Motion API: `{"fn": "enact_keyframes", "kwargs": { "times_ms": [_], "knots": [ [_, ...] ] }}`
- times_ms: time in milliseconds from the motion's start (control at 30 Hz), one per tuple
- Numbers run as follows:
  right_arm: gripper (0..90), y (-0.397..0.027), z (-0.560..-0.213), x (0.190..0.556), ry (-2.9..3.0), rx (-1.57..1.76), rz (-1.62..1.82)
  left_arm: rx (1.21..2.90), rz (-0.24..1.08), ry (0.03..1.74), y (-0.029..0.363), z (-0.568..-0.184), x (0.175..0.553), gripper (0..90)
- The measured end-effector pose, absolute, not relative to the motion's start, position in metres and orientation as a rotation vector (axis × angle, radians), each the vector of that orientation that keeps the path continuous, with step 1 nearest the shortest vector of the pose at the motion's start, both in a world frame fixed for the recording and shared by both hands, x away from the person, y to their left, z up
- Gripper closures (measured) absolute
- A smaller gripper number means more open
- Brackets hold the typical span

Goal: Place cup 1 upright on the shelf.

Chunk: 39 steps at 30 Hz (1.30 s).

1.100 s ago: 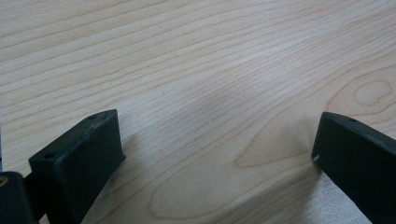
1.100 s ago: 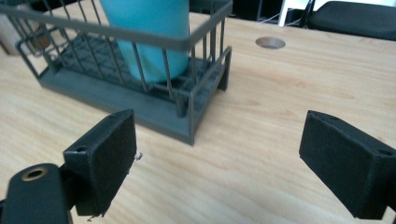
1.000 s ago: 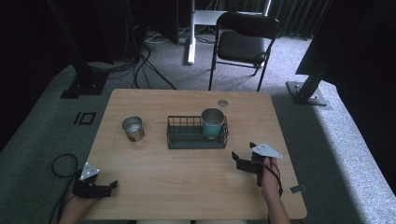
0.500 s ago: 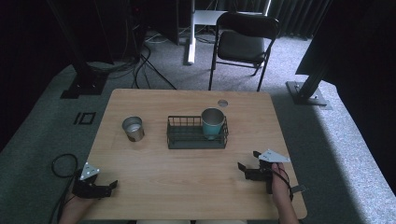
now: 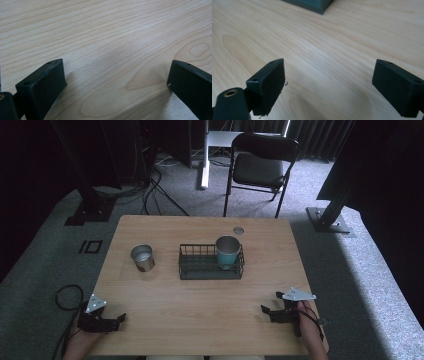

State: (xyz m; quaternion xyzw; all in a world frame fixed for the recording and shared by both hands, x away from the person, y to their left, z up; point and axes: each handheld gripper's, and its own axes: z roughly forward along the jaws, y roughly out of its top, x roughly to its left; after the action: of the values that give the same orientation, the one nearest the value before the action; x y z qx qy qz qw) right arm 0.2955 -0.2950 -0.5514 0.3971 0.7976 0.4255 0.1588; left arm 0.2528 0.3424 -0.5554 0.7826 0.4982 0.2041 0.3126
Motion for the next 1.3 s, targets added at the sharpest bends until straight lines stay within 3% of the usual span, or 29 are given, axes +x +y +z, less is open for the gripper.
{"fn": "enact_keyframes", "kwargs": {
  "times_ms": [600,1300],
  "knots": [
    [10.9,-0.322,-0.556,0.280,2.295,1.244,1.044,2.065,0.539,1.314,0.342,-0.555,0.253,2.3],
    [10.9,-0.320,-0.557,0.278,2.312,1.192,0.991,2.063,0.539,1.314,0.342,-0.556,0.253,2.3]
  ]
}}
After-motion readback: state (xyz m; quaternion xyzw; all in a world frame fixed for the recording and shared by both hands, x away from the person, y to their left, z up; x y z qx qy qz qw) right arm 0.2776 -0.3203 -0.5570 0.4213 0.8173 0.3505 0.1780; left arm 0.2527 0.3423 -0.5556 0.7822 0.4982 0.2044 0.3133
